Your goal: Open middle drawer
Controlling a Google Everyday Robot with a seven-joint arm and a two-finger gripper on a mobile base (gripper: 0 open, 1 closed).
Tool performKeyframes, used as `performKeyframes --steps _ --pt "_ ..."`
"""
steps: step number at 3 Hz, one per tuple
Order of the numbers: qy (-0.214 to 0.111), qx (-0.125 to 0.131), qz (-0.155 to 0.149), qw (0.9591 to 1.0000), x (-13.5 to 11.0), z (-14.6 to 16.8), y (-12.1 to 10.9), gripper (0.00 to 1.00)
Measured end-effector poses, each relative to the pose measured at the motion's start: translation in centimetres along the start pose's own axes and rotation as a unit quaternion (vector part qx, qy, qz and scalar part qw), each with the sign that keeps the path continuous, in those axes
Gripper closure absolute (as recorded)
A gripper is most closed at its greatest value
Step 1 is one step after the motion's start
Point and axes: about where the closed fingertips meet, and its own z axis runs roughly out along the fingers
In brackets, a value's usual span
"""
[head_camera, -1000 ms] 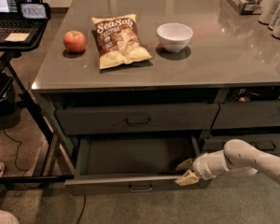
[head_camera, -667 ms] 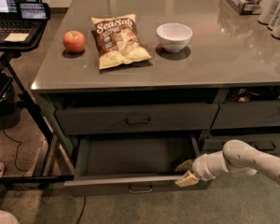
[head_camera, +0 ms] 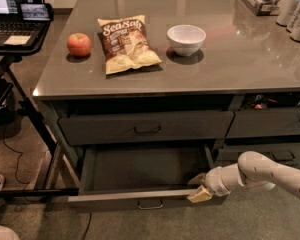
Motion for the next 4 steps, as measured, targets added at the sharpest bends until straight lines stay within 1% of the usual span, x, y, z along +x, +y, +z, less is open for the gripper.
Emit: performKeyframes --steps 1,2,3,4 --pt "0.000 0.000 0.000 1.0000 0.1 -0.1 0.0 0.37" --pt "0.021 0.003 0.000 0.9998 -0.7 -0.1 1.8 0.13" --pt "0.059 0.011 -0.010 0.9982 -2.5 -0.3 4.2 0.00" --pt "0.079 0.026 -0.024 0.9963 -3.9 -1.0 5.1 0.00"
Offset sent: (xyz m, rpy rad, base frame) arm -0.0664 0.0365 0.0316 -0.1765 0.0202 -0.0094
